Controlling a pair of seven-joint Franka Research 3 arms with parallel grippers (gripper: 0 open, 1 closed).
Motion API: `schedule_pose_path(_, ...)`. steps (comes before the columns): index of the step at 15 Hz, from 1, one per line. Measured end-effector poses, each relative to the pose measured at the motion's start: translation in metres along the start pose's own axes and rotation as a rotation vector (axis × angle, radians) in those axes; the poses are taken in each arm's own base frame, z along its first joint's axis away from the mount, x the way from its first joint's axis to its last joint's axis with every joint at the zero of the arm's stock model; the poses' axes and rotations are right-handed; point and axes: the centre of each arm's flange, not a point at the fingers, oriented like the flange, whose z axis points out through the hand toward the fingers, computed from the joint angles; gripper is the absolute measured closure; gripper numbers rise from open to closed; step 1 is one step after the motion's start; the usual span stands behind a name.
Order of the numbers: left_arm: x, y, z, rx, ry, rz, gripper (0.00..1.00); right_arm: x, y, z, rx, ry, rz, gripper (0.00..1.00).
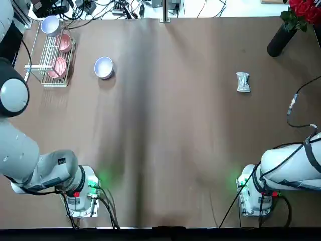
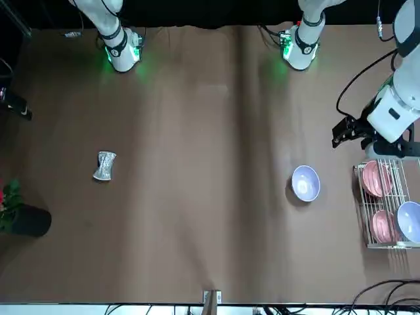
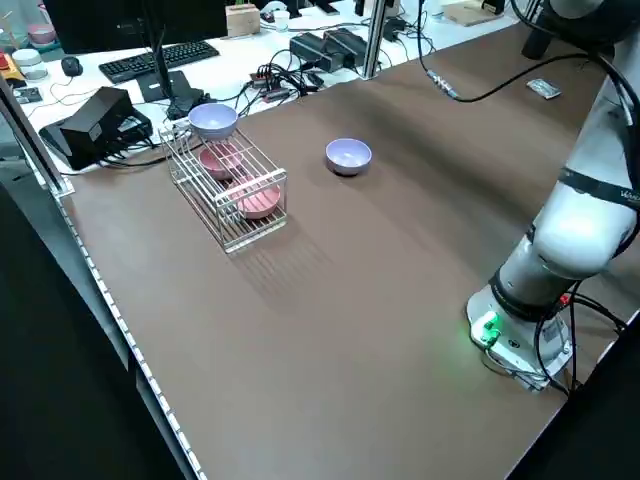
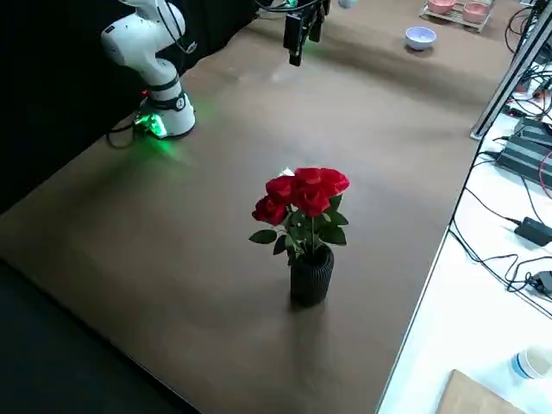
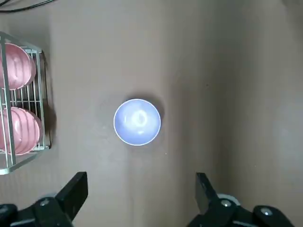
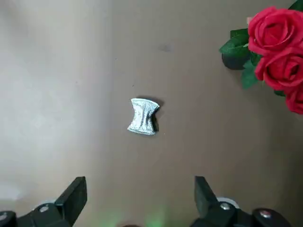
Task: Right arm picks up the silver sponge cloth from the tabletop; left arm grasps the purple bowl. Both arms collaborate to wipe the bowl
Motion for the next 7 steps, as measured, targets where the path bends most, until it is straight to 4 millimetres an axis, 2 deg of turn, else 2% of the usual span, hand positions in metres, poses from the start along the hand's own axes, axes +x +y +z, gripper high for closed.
schedule_pose_path(3,-0.0013,0.0026,-0.0009,0.001,-0.001,0.007,0.0,0.001,0.0055,-0.0012,-0.003,0.018,0.01,0.0)
schedule_pose_path(7,-0.0013,0.0027,-0.0008,0.001,-0.002,0.007,0.0,0.0031,0.0025,0.0019,-0.003,0.019,0.025,0.0)
